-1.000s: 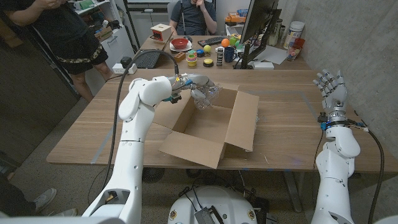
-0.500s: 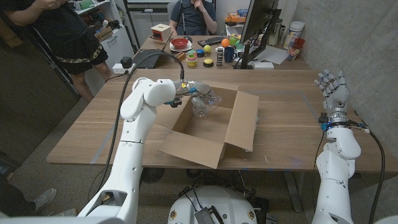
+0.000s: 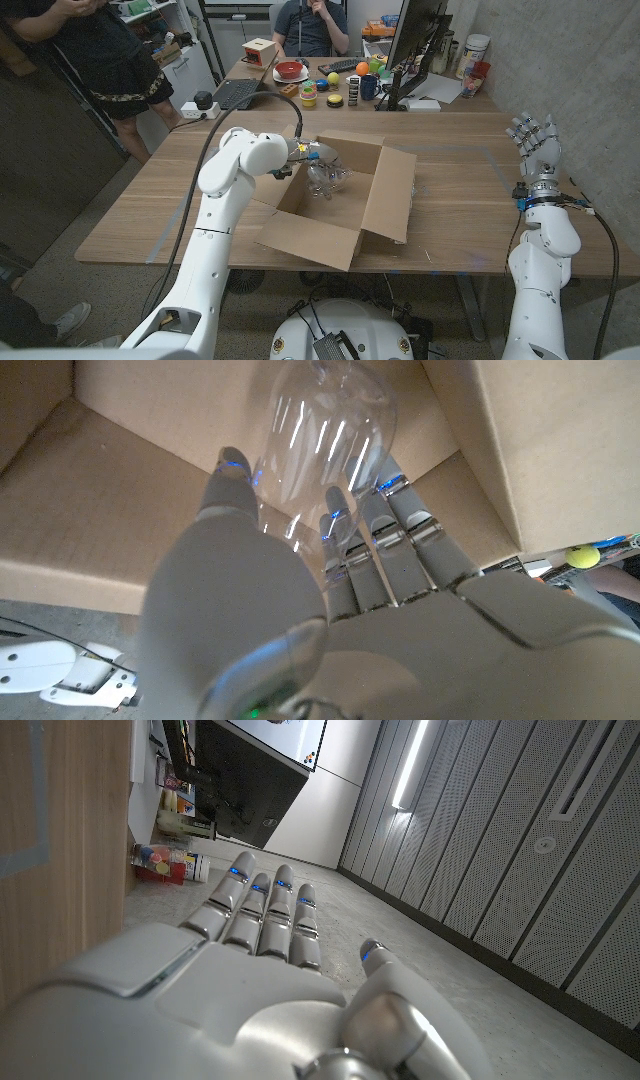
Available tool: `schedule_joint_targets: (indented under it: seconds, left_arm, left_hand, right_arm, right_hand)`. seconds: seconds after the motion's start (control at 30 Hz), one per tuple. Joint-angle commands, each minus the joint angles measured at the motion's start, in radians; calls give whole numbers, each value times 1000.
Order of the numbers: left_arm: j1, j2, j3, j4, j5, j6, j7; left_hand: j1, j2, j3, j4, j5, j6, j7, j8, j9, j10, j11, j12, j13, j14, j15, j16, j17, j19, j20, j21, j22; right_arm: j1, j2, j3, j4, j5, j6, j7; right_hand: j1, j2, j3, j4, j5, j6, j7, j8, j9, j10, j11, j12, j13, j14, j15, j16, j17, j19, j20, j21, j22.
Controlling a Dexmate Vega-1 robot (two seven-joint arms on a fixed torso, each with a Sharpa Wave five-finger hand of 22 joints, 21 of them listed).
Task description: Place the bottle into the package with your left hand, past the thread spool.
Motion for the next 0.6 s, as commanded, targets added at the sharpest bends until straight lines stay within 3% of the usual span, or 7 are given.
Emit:
schedule_joint_targets:
  seconds: [0.03,0.6]
  left_arm:
    - [-15,40,56,54,73,8,-11]
    - [-36,57,82,109,89,-2,14]
  left_hand:
    - [163,157,24,24,-1,305,-103,-4,3,72,-69,4,4,33,-123,6,2,-4,-73,1,5]
    - [149,167,20,40,-5,284,-97,-24,2,53,-68,-3,4,19,-123,-1,-1,-11,-71,3,5]
  right_arm:
    - [3,-1,-4,9,-5,2,-3]
    - [15,4,-5,38,-2,16,-4]
  right_hand:
    - [-10,2,-2,0,5,5,6,5,2,10,-1,6,3,8,-5,6,2,7,-6,-1,3]
    - [-12,1,-5,0,5,2,4,4,2,9,0,5,3,9,-4,6,2,9,-6,-3,3]
